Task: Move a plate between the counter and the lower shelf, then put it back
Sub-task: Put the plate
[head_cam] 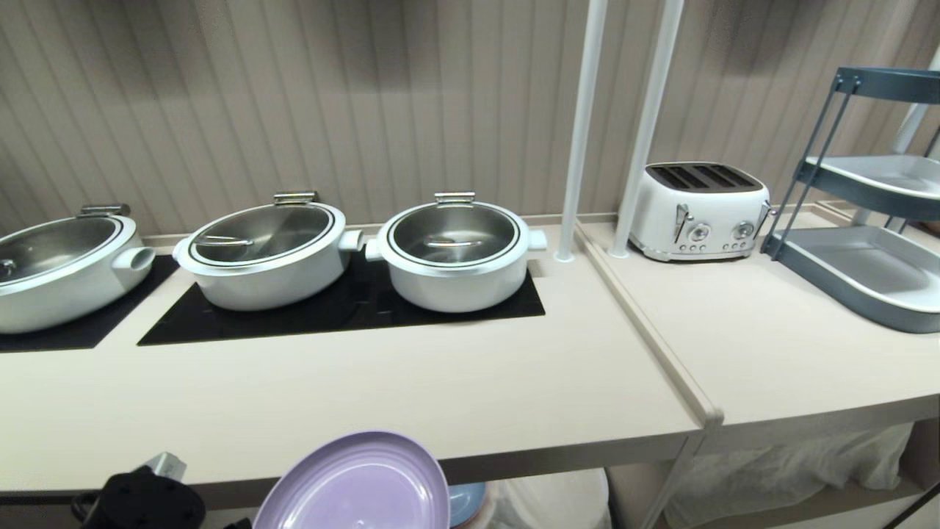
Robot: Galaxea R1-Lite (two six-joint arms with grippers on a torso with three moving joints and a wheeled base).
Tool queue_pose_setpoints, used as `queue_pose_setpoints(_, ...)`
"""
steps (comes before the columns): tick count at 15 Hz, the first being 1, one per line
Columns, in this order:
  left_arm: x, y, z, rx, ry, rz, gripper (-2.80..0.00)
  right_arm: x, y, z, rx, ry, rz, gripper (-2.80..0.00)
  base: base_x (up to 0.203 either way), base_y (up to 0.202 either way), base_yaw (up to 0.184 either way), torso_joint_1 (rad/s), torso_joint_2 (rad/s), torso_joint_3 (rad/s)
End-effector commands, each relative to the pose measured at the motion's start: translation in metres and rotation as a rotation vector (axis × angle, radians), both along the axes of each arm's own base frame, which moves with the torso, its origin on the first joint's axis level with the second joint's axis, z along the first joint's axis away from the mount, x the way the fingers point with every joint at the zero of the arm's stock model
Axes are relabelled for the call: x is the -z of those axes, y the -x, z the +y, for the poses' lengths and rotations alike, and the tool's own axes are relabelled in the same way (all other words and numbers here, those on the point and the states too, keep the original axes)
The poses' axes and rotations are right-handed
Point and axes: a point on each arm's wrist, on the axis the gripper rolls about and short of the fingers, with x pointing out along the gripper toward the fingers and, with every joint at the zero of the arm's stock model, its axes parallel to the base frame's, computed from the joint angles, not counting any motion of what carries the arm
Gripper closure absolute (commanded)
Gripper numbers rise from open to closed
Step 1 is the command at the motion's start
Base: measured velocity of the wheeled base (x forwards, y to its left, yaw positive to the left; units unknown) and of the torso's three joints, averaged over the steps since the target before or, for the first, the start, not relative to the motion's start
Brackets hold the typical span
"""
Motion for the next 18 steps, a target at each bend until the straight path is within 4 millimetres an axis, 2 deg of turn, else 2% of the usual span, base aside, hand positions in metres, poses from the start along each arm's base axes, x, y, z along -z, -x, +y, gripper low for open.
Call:
queue_pose_setpoints(1, -0.0006, -0.0004, -0.0001, -0.006, 0.005, -0.004, 0.00, 0.0000, 0.0000, 0.0000, -0.001, 0.000, 0.000, 0.00, 0.000, 0.194, 0.000, 0.001, 0.00, 0.003)
queue_pose_setpoints(18, 0.0001, -0.0011, -0.0006, -0.007, 0.002, 0.001, 0.00, 0.0000, 0.0000, 0.0000, 0.001, 0.000, 0.000, 0.00, 0.000, 0.196, -0.001, 0.002, 0.00, 0.002)
